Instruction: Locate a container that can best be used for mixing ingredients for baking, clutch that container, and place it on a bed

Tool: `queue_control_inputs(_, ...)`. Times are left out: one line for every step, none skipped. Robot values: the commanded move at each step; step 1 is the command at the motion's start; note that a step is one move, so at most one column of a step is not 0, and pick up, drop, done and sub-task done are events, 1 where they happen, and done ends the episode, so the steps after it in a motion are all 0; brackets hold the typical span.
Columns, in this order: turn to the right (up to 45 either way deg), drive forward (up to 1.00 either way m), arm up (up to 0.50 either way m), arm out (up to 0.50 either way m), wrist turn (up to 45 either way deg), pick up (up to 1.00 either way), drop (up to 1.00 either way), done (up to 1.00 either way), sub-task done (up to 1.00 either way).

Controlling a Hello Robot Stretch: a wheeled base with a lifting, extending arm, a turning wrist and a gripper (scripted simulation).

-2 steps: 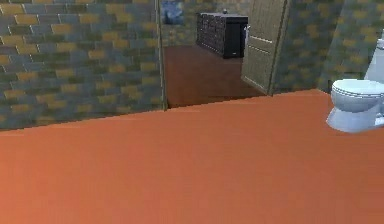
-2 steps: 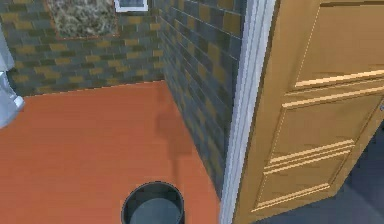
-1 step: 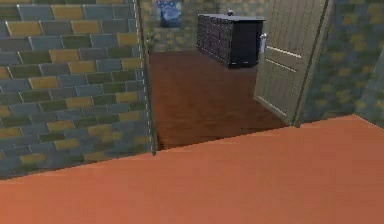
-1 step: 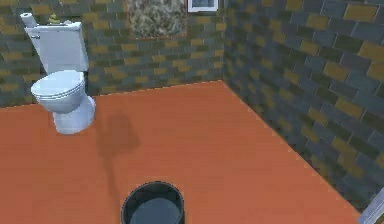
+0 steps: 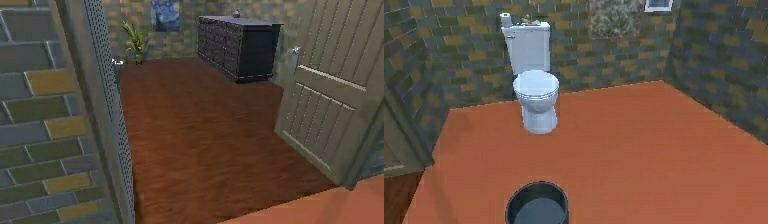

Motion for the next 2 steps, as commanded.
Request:
queue_control_inputs(0.0, 1.00, 0.00, 0.00, 0.0, 0.00, 0.00, 0.00, 0.00)
queue_control_inputs(0.0, 0.50, 0.00, 0.00, 0.0, 0.00, 0.00, 0.00, 0.00)
